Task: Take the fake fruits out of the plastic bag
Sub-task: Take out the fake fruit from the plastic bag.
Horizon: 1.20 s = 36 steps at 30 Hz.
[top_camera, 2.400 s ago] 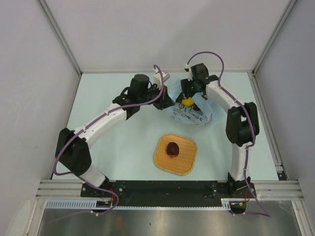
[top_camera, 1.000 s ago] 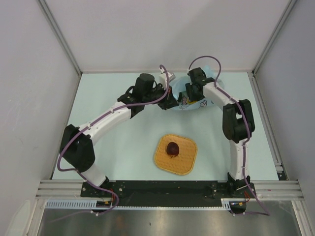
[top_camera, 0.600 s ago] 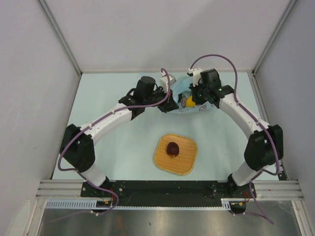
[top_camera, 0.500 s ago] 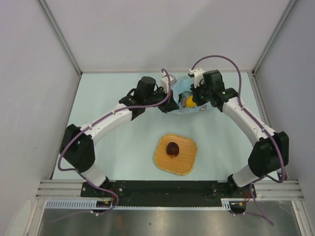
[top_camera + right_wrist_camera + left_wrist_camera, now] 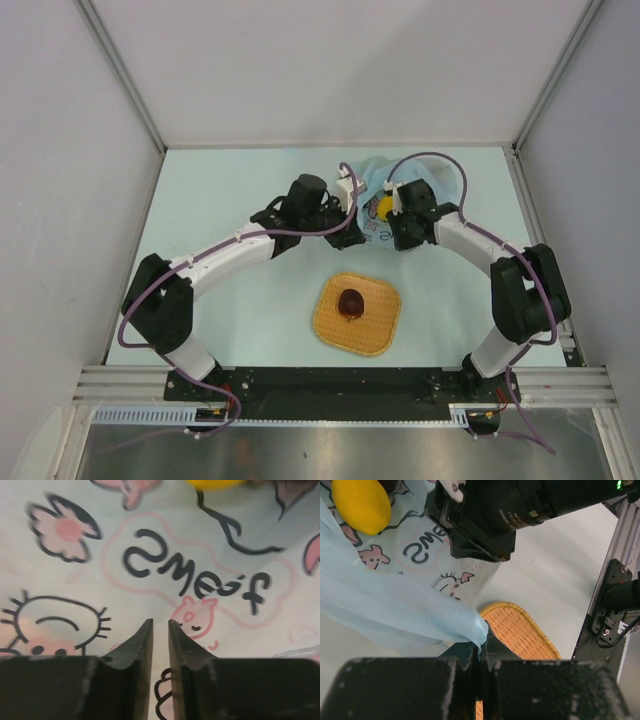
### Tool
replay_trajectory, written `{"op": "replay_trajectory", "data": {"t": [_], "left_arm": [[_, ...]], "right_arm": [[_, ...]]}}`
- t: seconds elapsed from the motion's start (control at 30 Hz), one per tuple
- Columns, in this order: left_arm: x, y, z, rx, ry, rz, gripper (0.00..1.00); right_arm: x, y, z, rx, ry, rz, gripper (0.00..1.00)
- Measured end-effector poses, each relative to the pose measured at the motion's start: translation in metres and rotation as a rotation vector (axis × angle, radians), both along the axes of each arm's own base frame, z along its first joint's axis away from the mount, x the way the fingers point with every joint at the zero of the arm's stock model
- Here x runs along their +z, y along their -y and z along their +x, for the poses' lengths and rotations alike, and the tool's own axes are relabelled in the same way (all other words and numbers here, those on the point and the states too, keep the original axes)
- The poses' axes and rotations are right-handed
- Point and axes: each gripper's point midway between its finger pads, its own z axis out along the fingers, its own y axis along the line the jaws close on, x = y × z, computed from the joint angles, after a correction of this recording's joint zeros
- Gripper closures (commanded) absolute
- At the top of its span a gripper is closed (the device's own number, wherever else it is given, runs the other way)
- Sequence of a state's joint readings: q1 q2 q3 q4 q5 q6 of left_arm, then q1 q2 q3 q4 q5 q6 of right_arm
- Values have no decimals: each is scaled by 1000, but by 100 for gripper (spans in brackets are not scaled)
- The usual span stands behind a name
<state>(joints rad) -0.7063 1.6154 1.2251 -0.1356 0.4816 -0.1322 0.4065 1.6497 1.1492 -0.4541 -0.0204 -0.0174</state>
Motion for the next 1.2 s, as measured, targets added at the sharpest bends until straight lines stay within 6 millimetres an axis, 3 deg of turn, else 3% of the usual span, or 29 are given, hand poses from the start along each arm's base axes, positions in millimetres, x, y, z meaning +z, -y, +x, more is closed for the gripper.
{"op": "replay_trajectory", "data": {"t": [0.07, 0.13, 0.33, 0.43, 0.7, 1.1, 1.2], "left_arm": [[-4, 2, -4, -7, 2, 10, 100], [-6, 3, -7, -15, 3, 16, 100], [-7, 4, -8, -26, 16, 22, 100], [-7, 4, -8, -25, 20, 24, 100], [-7, 5, -9, -34, 28, 27, 100], [-7, 6, -11, -47, 40, 31, 100], [-8, 7, -12, -48, 41, 33, 100]], "right_arm": [[-13, 8, -11, -20, -47, -16, 67], [-8, 7, -6, -33, -34, -6, 60], [50, -5, 61, -111, 149, 107, 36], [58, -13, 81, -149, 166, 171, 30], [4, -19, 91, -244, 15, 199, 28], [-15, -17, 138, -329, 60, 126, 31], [-27, -11, 146, -340, 72, 73, 42]]}}
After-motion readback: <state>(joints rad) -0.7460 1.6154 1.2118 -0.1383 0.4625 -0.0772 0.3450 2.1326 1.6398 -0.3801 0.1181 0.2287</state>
